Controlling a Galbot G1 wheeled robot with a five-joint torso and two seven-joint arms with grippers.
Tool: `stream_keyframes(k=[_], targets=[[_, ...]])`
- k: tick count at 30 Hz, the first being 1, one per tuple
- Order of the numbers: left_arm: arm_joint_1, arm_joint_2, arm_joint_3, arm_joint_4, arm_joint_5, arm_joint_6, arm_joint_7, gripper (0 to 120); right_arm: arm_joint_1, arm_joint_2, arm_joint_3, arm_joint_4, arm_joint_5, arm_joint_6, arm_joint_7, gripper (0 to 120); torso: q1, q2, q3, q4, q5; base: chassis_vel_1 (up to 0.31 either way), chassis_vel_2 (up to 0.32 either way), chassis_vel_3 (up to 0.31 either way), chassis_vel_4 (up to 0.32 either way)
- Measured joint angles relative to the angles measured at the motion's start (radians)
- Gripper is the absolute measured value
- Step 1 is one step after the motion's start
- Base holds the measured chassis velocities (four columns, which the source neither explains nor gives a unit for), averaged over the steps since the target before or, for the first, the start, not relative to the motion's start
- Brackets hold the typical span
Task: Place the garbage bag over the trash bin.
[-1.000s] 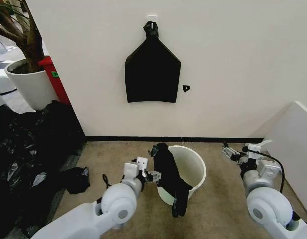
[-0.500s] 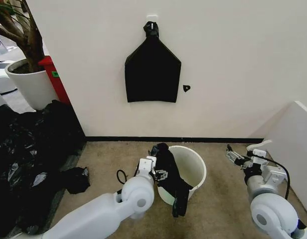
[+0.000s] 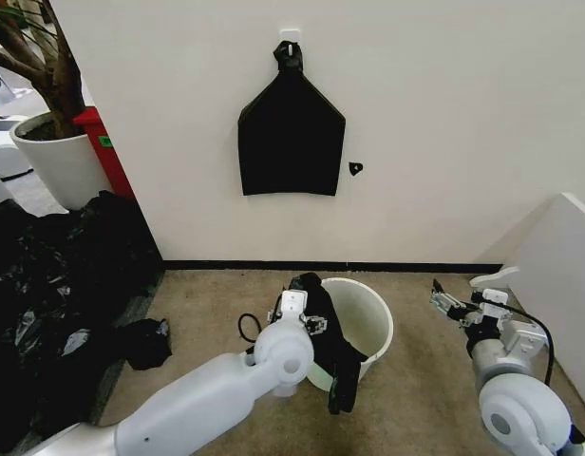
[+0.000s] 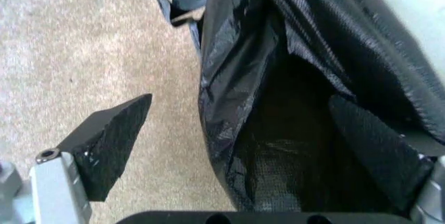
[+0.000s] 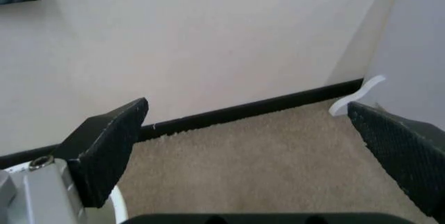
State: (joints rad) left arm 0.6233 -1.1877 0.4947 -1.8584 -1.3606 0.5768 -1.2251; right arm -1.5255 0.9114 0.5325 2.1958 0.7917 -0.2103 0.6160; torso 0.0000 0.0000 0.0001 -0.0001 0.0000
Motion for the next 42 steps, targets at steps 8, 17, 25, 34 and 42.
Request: stream_keyframes(k=[8, 17, 25, 34, 42], targets=[[-0.012, -0.033, 0.001, 0.060, -0.040, 0.017, -0.053, 100, -0.006, 0.000, -0.002, -0.003, 0.008, 0.000, 0.001, 100, 0.000, 0.000, 0.000, 0.0001, 0.0001, 0.000, 0.000, 0.000, 0.000], [-0.018, -0.061, -0.002, 0.125, -0.076, 0.022, -0.078, 100, -0.010, -0.001, -0.004, 0.001, 0.013, 0.000, 0.001, 100, 0.000, 0.000, 0.000, 0.0001, 0.0000, 0.000, 0.000, 0.000, 0.000], [-0.015, -0.074, -0.005, 0.156, -0.073, 0.018, -0.077, 100, -0.016, 0.002, -0.004, 0.010, 0.013, -0.001, 0.005, 100, 0.000, 0.000, 0.000, 0.0001, 0.0000, 0.000, 0.000, 0.000, 0.000], [-0.014, -0.086, -0.002, 0.186, -0.068, 0.009, -0.075, 70, -0.022, 0.005, 0.001, 0.023, 0.014, -0.001, 0.009, 100, 0.000, 0.000, 0.000, 0.0001, 0.0000, 0.000, 0.000, 0.000, 0.000], [-0.011, -0.100, 0.002, 0.203, -0.057, -0.010, -0.080, 39, -0.028, 0.004, 0.006, 0.028, 0.015, 0.007, 0.009, 100, 0.000, 0.000, 0.000, 0.0002, 0.0001, 0.000, 0.000, 0.000, 0.000]])
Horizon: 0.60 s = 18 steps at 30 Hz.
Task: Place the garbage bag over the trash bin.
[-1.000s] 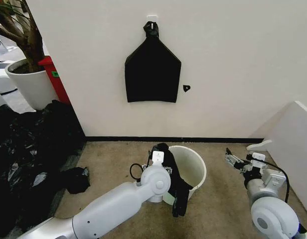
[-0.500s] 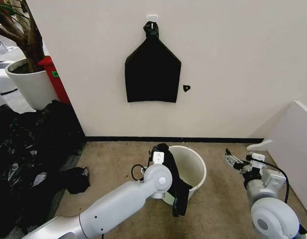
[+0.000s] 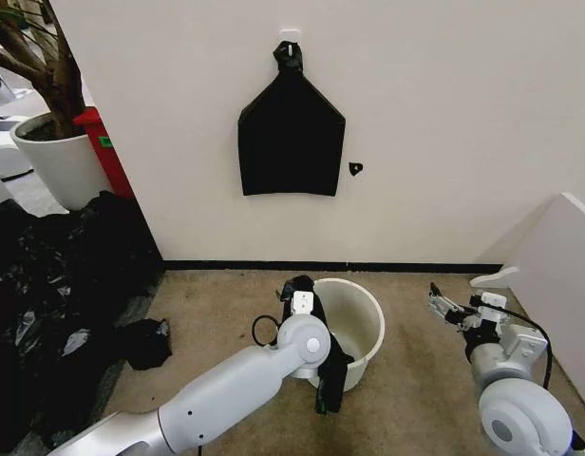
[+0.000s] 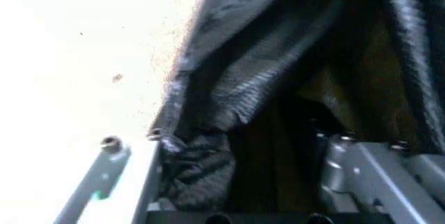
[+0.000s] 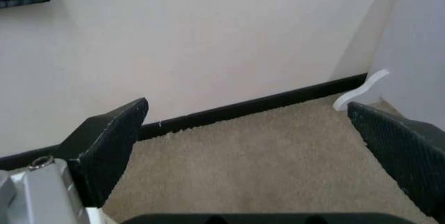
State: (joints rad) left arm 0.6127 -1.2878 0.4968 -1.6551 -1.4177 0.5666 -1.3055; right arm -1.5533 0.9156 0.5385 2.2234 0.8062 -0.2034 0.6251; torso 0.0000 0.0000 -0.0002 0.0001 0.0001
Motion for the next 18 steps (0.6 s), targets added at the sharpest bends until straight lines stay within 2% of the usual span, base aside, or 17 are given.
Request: stream_keyframes(k=[6, 10, 18], targets=[[0.002, -0.002, 0.001, -0.005, 0.002, -0.008, 0.002, 19, -0.003, 0.000, 0.007, 0.003, 0.001, 0.000, 0.000, 100, 0.000, 0.000, 0.000, -0.0002, -0.0004, 0.000, 0.000, 0.000, 0.000], [0.001, 0.009, -0.001, -0.037, 0.002, -0.026, 0.016, 7, -0.001, -0.001, 0.023, 0.010, 0.021, -0.005, 0.000, 100, 0.000, 0.000, 0.000, -0.0001, -0.0004, 0.000, 0.000, 0.000, 0.000], [0.003, 0.039, -0.010, -0.083, 0.047, -0.082, 0.068, 1, 0.003, -0.006, 0.039, 0.052, 0.055, -0.028, 0.000, 100, 0.000, 0.000, 0.000, -0.0003, 0.0000, 0.000, 0.000, 0.000, 0.000]])
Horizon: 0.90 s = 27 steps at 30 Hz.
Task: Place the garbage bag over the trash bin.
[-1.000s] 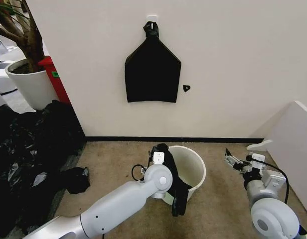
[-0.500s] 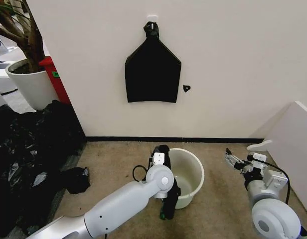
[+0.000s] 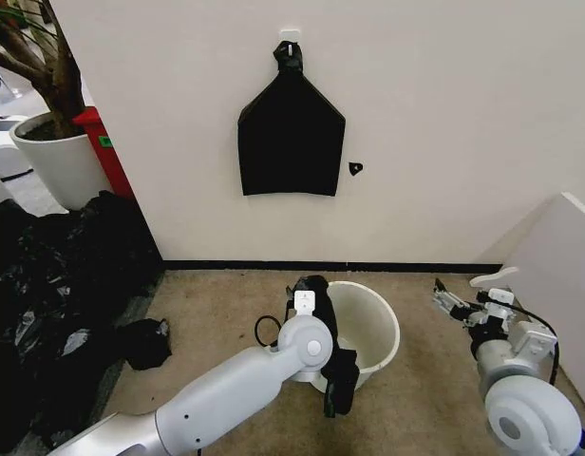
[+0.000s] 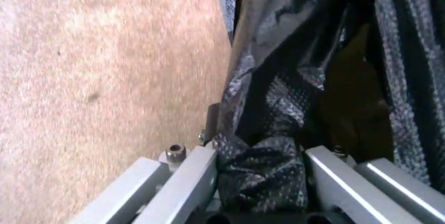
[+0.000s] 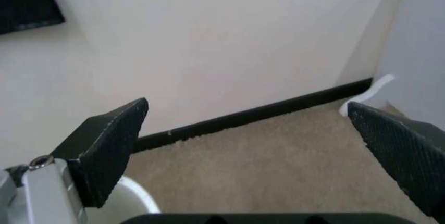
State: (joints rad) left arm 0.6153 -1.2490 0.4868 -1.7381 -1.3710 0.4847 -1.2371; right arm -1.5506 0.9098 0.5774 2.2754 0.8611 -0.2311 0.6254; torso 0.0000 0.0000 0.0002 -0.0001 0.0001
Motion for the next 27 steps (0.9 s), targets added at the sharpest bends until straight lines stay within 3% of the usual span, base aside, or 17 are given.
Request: stream_keyframes(k=[9, 13, 16, 23, 27], targets=[[0.008, 0.035, -0.017, -0.052, 0.061, -0.076, 0.091, 1, 0.021, -0.005, -0.031, 0.073, 0.018, -0.018, 0.005, 100, 0.000, 0.000, 0.000, 0.0000, -0.0001, 0.000, 0.000, 0.000, 0.000], [0.006, 0.063, -0.019, -0.077, 0.151, -0.134, 0.203, 1, 0.048, -0.029, -0.074, 0.119, 0.066, -0.029, 0.001, 100, 0.000, 0.000, 0.000, 0.0000, -0.0004, 0.000, 0.000, 0.000, 0.000], [0.001, 0.081, -0.020, -0.091, 0.210, -0.165, 0.265, 1, 0.088, -0.044, -0.120, 0.143, 0.128, -0.040, 0.003, 100, 0.000, 0.000, 0.000, 0.0002, -0.0004, 0.000, 0.000, 0.000, 0.000], [-0.029, 0.156, -0.014, -0.147, 0.378, -0.242, 0.407, 1, 0.287, -0.100, -0.217, 0.167, 0.466, -0.130, -0.007, 100, 0.000, 0.000, 0.000, 0.0003, -0.0003, 0.000, 0.000, 0.000, 0.000], [-0.042, 0.172, -0.005, -0.158, 0.417, -0.246, 0.429, 1, 0.373, -0.115, -0.265, 0.147, 0.513, -0.140, -0.012, 100, 0.000, 0.000, 0.000, 0.0002, -0.0004, 0.000, 0.000, 0.000, 0.000]])
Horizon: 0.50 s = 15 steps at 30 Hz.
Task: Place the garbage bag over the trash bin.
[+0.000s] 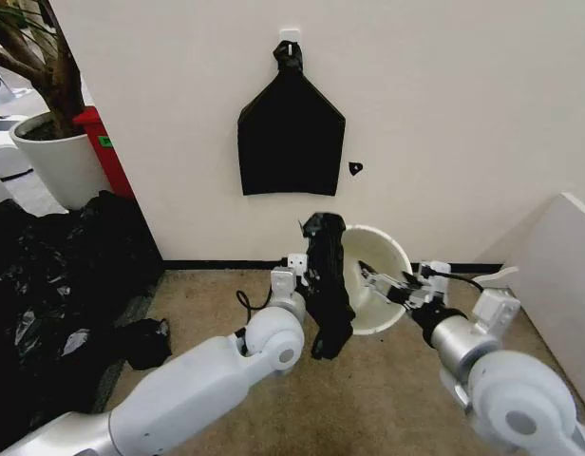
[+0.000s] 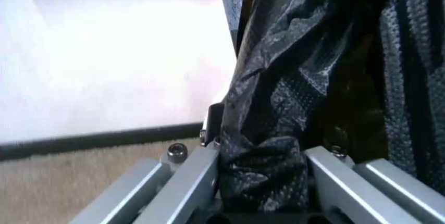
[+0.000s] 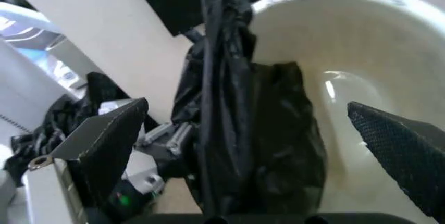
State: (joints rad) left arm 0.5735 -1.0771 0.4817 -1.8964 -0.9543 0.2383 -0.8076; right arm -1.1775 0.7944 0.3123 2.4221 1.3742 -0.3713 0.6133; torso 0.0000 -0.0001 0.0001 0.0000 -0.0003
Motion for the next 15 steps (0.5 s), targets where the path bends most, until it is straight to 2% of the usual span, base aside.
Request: stream_keyframes(k=[5, 10, 15], targets=[[-0.009, 0.014, 0.006, -0.011, 0.042, -0.006, 0.021, 1, 0.106, 0.006, -0.103, -0.031, 0.007, 0.002, 0.008, 98, 0.000, 0.000, 0.000, 0.0001, 0.0001, 0.000, 0.000, 0.000, 0.000], [-0.016, 0.017, 0.007, -0.021, 0.057, -0.009, 0.027, 1, 0.169, 0.036, -0.156, -0.065, 0.055, 0.009, 0.059, 83, 0.000, 0.000, 0.000, -0.0001, 0.0004, 0.000, 0.000, 0.000, 0.000], [-0.020, 0.021, 0.007, -0.025, 0.066, -0.011, 0.036, 1, 0.195, 0.055, -0.170, -0.080, 0.115, 0.021, 0.118, 77, 0.000, 0.000, 0.000, 0.0000, 0.0002, 0.000, 0.000, 0.000, 0.000]])
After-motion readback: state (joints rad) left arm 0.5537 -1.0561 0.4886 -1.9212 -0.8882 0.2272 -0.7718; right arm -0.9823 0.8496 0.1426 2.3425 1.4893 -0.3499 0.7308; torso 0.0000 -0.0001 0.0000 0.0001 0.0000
